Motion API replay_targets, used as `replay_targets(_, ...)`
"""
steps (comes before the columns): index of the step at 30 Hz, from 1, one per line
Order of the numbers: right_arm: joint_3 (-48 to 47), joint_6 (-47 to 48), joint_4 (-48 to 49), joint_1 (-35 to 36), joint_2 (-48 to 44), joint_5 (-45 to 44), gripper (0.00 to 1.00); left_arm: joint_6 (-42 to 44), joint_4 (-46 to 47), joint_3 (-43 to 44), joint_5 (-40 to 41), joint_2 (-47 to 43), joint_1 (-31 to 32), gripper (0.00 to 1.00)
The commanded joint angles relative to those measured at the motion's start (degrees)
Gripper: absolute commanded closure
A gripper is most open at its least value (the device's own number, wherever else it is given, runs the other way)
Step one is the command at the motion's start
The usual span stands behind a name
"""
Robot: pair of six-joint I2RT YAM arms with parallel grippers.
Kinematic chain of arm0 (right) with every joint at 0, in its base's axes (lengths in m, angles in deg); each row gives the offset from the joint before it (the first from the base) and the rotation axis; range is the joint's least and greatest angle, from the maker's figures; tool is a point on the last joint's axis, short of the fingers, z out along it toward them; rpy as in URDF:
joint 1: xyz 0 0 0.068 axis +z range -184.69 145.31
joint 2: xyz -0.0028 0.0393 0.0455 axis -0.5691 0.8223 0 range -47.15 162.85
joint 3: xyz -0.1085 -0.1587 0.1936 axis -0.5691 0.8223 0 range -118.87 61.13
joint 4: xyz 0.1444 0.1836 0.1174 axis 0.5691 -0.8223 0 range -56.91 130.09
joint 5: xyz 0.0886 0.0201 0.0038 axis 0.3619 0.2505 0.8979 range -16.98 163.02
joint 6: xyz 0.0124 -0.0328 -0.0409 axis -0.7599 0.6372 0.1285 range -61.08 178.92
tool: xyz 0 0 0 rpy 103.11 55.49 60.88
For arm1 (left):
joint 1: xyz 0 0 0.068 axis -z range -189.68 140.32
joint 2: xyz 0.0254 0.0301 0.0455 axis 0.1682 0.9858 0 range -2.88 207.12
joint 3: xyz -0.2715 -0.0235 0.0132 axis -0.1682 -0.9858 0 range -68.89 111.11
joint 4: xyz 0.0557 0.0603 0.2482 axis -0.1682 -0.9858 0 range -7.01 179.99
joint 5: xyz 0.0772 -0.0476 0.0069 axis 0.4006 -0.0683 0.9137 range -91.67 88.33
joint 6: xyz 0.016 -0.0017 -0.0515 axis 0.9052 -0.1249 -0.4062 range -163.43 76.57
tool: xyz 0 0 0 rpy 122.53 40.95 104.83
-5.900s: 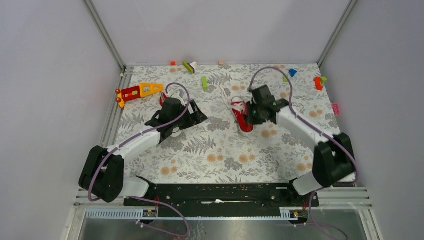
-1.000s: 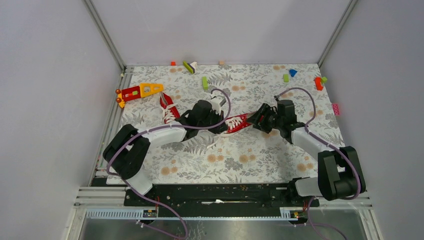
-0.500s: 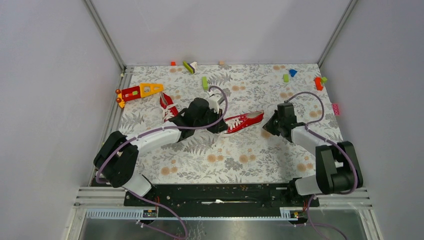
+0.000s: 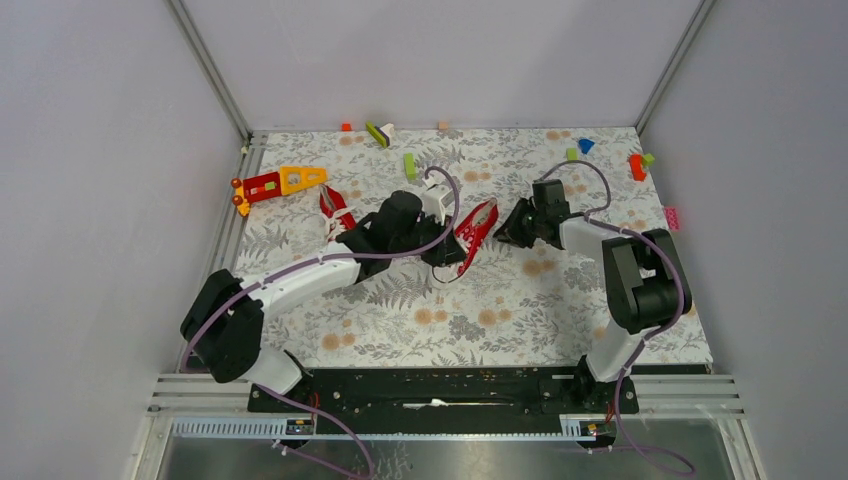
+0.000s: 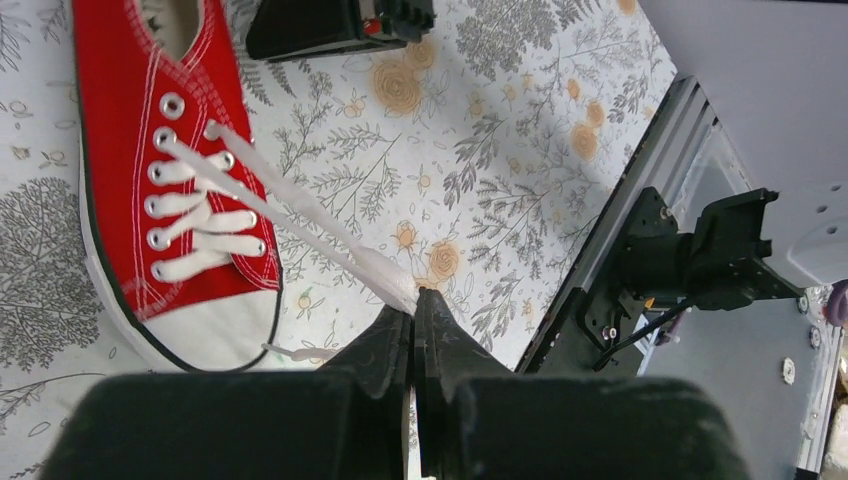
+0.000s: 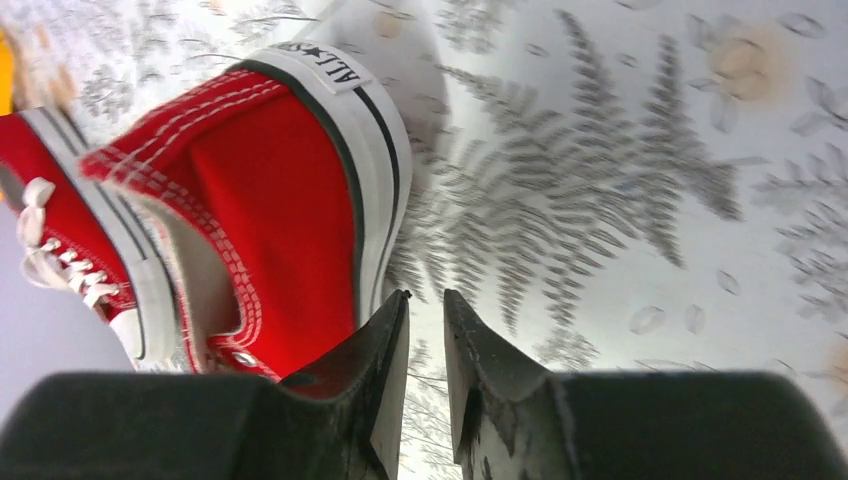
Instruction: Tie the shoes
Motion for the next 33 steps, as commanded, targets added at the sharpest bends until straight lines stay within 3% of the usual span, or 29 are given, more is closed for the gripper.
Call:
replay_targets(1, -4.9, 1.84, 0.47, 1.94, 1.54, 4.61, 0.72, 0.6, -2.32, 6.41, -2.86, -1.67, -0.16, 1.0)
replay_targets(10, -8.21, 3.24, 0.34, 4.96, 4.62, 9.9, 0.59, -2.12, -6.22, 12.36, -3.89, 0.4, -0.4, 1.0)
replay_targets(17, -1.75, 4.07, 0.73, 5.35, -0.11, 9.65, 0.52, -3.92, -11.27, 13.04, -0.48, 0.61, -2.88, 1.0)
replay_targets(25, 9.46, 5.51, 1.25, 11.18, -4.8, 6.59, 0.59, -4.8, -9.62, 8.29, 1.11, 0.87, -5.33, 1.0)
replay_targets(33, 13.92, 3.54, 2.19, 14.84, -10.95, 6.52, 0.68, -2.32, -10.77, 16.32, -0.57, 5.54, -5.88, 1.0)
